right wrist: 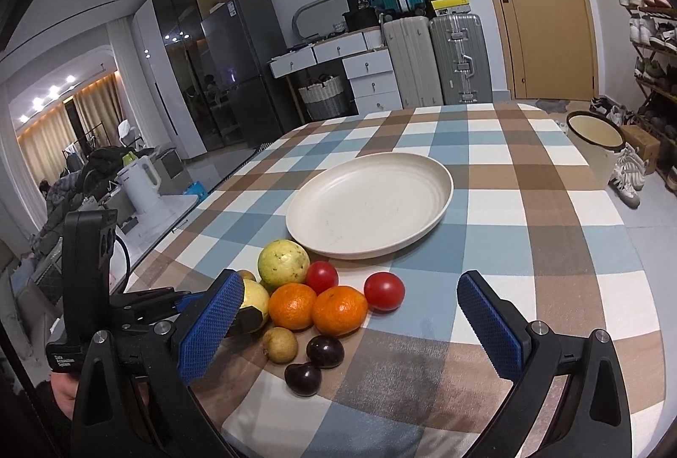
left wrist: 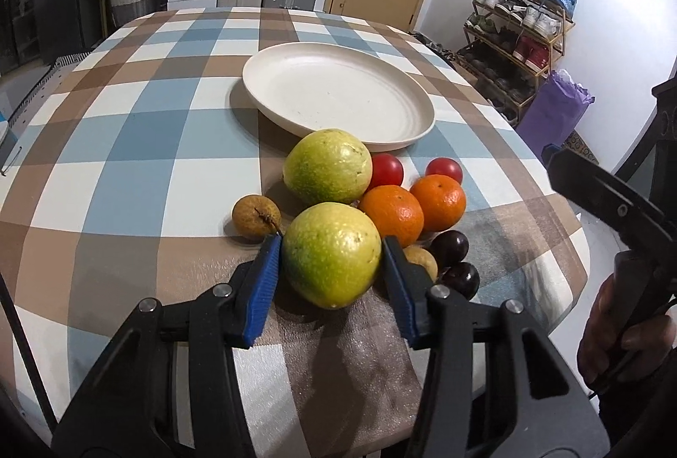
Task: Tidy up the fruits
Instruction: 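Lift the green fruit with the left gripper while the right gripper grasps an orange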
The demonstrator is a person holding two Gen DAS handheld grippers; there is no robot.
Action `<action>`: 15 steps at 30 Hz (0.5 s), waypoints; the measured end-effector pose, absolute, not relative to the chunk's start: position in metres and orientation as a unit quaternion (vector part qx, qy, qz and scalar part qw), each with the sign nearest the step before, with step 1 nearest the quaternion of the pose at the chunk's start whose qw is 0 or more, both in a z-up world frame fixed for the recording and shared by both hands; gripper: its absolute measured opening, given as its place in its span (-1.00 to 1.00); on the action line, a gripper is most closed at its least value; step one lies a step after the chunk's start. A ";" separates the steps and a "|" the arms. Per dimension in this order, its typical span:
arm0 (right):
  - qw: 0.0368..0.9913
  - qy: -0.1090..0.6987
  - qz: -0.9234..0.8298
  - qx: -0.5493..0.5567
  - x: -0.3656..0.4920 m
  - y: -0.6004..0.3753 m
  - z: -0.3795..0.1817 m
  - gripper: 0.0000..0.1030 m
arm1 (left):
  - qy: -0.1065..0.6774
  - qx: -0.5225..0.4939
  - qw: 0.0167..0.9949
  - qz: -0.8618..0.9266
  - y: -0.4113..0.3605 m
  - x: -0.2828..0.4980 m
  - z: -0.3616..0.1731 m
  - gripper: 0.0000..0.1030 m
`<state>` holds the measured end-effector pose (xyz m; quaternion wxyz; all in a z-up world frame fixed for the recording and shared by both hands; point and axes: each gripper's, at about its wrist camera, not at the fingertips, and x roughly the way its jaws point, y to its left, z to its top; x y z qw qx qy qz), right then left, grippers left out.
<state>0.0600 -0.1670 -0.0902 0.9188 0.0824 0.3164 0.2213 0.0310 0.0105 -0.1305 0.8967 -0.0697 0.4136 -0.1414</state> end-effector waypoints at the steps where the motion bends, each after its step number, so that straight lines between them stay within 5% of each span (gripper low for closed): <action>1: 0.918 0.318 0.222 0.084 0.060 -0.167 -0.091 0.99 | 0.413 -0.070 0.897 -0.141 0.012 0.030 -0.131 -0.13; 15: 0.893 0.367 0.228 0.126 0.073 -0.168 -0.114 1.00 | 0.391 -0.089 0.905 -0.141 0.032 0.015 -0.114 -0.13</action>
